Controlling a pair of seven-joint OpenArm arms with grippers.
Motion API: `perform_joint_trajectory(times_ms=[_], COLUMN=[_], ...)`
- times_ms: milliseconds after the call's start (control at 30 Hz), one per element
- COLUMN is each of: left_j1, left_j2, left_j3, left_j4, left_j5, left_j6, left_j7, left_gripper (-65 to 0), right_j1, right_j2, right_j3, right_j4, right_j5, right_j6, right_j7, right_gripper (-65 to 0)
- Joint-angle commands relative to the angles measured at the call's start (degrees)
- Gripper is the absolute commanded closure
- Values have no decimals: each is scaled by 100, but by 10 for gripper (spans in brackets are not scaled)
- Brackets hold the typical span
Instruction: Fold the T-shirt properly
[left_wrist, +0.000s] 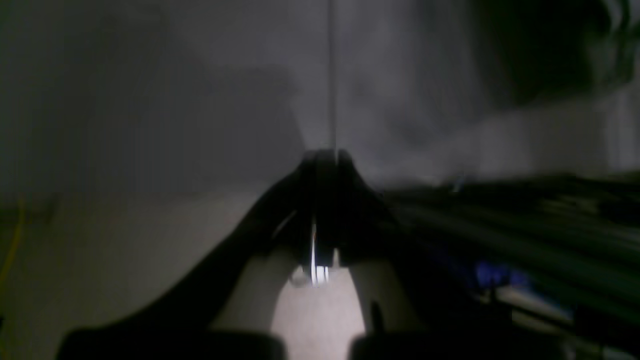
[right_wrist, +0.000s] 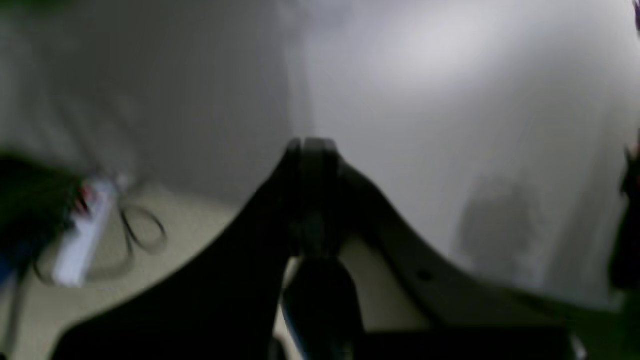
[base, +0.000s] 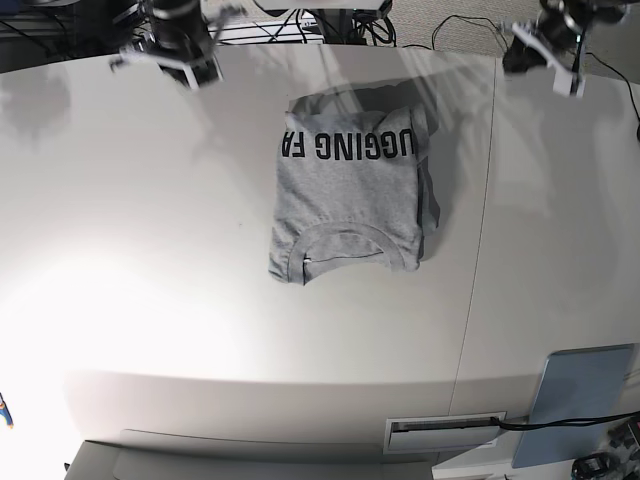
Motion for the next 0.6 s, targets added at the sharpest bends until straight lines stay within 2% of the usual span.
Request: perform_joint_trajectory(times_ms=[0, 67, 233, 367, 467, 567], left_j1=[197, 402, 542, 542, 542, 540], left_j2=[-50, -50, -48, -48, -48, -46], left_j3=[-44, -42, -42, -42, -42, -42], left_j4=[52, -55, -533, -1008, -1344, -1604], left_j5=[-94, -94, -2, 35, 35, 37], left_j6=[-49, -49, -49, -49, -49, -49], left_j7=[-81, -81, -81, -85, -205, -380], left_gripper=[0, 0, 0, 0, 0, 0], right_j1=[-234, -632, -1377, -1530, -1528, -1528], right_j2=[46, 52, 50, 50, 50, 35], right_j3=[7, 7, 57, 566, 1169, 1784], right_j4=[103, 103, 103, -247, -636, -1016], right_j5=[-162, -280, -376, -310, 240, 1150], right_j6=[-122, -219, -216, -216, -166, 334], right_j7=[17, -61, -46, 70, 424, 874], right_gripper=[0, 0, 0, 0, 0, 0])
